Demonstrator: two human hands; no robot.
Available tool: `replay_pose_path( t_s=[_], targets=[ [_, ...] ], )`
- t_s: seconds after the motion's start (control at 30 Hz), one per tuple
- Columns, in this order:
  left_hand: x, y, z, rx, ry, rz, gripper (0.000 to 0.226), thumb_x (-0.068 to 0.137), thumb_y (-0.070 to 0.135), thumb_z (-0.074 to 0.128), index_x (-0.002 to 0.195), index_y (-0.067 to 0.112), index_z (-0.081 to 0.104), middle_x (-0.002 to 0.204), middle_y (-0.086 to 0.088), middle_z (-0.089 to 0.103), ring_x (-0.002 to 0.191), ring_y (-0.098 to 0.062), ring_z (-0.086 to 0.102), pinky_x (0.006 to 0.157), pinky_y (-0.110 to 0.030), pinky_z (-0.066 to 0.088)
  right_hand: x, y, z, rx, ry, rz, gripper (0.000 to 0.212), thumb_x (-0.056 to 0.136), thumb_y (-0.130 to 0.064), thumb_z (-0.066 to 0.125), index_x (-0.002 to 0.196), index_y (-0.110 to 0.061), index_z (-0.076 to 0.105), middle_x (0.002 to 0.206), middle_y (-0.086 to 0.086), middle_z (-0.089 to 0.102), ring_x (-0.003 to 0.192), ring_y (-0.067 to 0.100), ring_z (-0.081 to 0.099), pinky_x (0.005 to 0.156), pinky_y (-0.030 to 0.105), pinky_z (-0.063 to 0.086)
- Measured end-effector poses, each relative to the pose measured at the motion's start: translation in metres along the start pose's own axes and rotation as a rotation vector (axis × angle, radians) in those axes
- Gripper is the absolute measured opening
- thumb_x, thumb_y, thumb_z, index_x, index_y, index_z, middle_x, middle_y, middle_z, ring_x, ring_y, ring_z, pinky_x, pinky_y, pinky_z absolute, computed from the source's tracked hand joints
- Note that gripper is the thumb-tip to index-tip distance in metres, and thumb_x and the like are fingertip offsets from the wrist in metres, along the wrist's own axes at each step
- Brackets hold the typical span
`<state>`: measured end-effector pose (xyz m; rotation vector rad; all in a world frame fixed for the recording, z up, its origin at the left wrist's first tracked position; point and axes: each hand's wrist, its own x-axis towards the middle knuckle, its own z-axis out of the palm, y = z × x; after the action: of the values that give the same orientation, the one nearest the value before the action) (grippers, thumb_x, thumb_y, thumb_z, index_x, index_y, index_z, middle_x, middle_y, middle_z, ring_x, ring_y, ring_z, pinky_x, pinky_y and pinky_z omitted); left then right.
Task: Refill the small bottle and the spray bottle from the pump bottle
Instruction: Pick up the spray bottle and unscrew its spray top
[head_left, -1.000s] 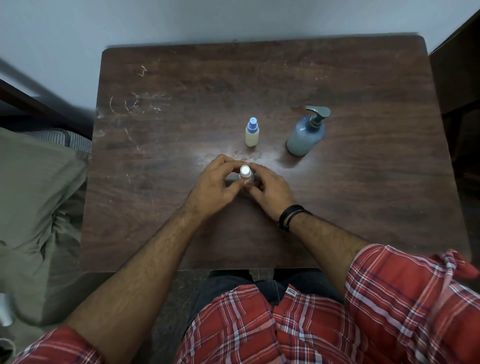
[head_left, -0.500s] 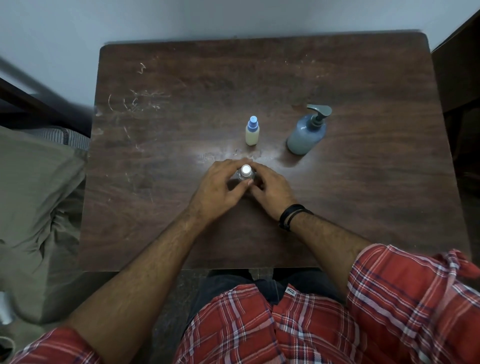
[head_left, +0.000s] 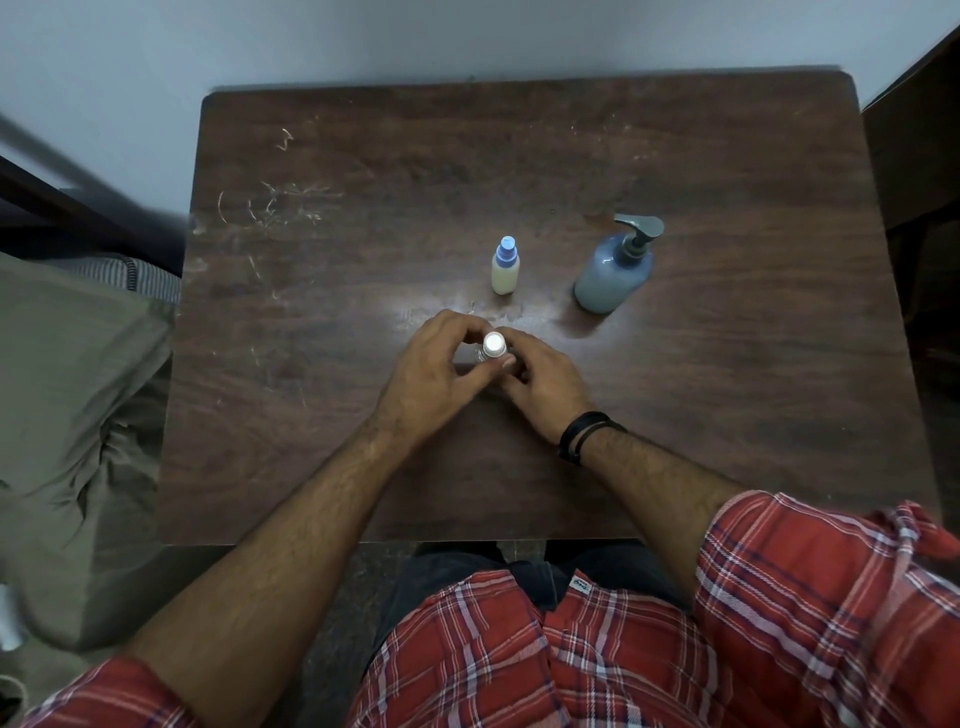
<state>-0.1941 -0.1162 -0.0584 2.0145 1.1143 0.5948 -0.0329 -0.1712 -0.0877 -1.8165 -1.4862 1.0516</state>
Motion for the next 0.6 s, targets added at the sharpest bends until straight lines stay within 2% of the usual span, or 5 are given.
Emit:
replay_pose_path(
  t_s=[0.13,0.27,0.43,0.5,0.6],
  targets=[
    [-0.002,0.013,-0.006,-0.09,0.043,-0.036,0.029,0.088,0.031,0.074,0.11,0.015,0.063,0.103,0.012,0.067,0.099,-0.011,0.065,0.087,-0.036,0.054,0.0,-0.001,0.0,-0.011,0.009,-0.003,0.039,0.093,-0.024,0.064,0.132,-0.025,0.058,0.115,-0.007,0.065,0.091,0.005,0.056,0.081,0.021,0.045],
    [-0.004,0.027,-0.02,-0.27,0.164,-0.067,0.025,0.088,0.016,0.076,0.11,0.011,0.064,0.103,0.007,0.071,0.096,-0.009,0.069,0.086,-0.029,0.057,0.001,0.002,0.0,-0.028,0.003,0.0,0.044,0.089,-0.03,0.07,0.131,-0.026,0.057,0.115,-0.008,0.064,0.092,0.005,0.055,0.085,0.025,0.048],
    [0.001,0.039,-0.051,-0.419,0.313,-0.073,0.024,0.09,0.019,0.074,0.112,0.022,0.064,0.099,0.011,0.071,0.092,-0.008,0.068,0.085,-0.028,0.054,0.002,0.004,0.003,0.008,0.036,-0.001,0.05,0.084,-0.037,0.077,0.129,-0.023,0.06,0.115,-0.009,0.065,0.093,0.005,0.057,0.091,0.027,0.049],
    [0.007,0.036,-0.063,-0.347,0.347,-0.05,0.023,0.091,0.019,0.073,0.112,0.024,0.065,0.1,0.007,0.07,0.09,-0.005,0.066,0.083,-0.025,0.054,0.002,0.004,0.004,0.017,0.045,-0.003,0.05,0.083,-0.038,0.077,0.128,-0.023,0.061,0.11,-0.013,0.063,0.09,0.002,0.055,0.092,0.029,0.05],
    [0.015,0.008,-0.068,-0.04,0.28,-0.034,0.025,0.091,0.023,0.074,0.115,0.021,0.069,0.1,-0.001,0.066,0.082,-0.006,0.064,0.076,-0.018,0.052,0.002,0.005,0.005,0.023,0.055,0.0,0.051,0.082,-0.038,0.078,0.128,-0.022,0.061,0.109,-0.012,0.064,0.09,0.003,0.055,0.092,0.031,0.051]
  ],
)
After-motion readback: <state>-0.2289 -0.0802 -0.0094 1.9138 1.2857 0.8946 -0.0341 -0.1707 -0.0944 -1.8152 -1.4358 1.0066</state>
